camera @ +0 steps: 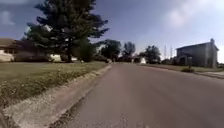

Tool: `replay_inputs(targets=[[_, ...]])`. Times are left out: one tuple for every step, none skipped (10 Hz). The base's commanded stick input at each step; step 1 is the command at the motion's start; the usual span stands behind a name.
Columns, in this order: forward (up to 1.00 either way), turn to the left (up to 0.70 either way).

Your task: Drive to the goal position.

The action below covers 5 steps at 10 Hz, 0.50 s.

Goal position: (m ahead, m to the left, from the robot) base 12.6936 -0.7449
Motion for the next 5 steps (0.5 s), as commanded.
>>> replay_inputs(targets=[[1.0,0.0],[1.0,0.0],[1.0,0.0],[1.0,0.0],[1.0,0.0]])
